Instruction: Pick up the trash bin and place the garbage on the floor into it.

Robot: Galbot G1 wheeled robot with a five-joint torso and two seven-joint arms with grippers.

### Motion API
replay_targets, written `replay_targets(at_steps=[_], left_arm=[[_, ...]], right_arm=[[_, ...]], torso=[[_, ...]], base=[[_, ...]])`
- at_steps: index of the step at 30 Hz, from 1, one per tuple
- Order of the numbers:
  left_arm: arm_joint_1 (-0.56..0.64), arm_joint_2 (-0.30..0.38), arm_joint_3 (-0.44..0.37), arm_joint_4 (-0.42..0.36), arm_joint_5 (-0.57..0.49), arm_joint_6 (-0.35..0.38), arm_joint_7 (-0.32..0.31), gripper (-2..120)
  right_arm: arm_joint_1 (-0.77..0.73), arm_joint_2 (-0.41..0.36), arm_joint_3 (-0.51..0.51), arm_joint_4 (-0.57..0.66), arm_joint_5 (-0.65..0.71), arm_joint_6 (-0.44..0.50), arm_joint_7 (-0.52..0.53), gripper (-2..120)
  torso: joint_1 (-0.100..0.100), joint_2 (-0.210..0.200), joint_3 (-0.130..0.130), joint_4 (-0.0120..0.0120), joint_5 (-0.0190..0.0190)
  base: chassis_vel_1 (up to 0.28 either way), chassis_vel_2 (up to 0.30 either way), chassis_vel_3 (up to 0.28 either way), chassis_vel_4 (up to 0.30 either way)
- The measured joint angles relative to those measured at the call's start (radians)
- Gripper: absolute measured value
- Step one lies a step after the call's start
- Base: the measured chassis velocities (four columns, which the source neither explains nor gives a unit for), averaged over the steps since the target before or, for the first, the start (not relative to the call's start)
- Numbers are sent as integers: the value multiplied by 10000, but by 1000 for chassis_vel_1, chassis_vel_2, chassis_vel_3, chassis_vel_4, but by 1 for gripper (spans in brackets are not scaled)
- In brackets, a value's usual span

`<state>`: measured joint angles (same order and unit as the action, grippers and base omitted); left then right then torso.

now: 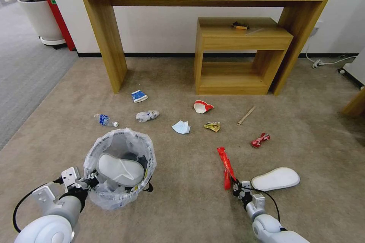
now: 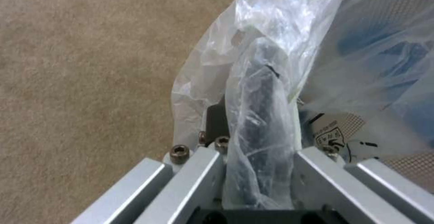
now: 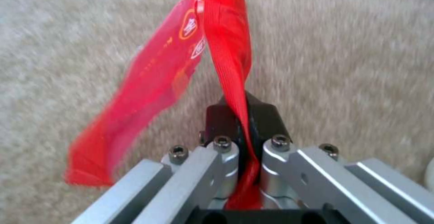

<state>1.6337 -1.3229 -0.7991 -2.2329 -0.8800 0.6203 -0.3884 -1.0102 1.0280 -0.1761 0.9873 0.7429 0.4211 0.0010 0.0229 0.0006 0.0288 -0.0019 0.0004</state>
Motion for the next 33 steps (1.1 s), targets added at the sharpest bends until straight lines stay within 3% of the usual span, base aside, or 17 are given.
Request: replay_targets(at_steps=[9,18,23,33], left_arm=[[-60,61,73,333,88,-3,1,0],[-15,181,135,450,162,13,-4,0],[24,186,135,449,177,19,-8,0],[122,256,312,387,282,74,-52,0]], right_arm=[[-194,-620,133,1282,361,273,-363,0],[-441,-1544,34,4224,1104,-61,-116,0],[-433,-1726,-139,4916,1154,-192,95,0],[551,-2783,-1156,8218,1934,-935,841,0]], torso=[[0,0,0,0,-1],[0,0,0,0,-3],[0,0,0,0,-2],[0,0,0,0,-2]], base=[[0,0,0,0],[0,0,0,0],[0,0,0,0],[0,0,0,0]])
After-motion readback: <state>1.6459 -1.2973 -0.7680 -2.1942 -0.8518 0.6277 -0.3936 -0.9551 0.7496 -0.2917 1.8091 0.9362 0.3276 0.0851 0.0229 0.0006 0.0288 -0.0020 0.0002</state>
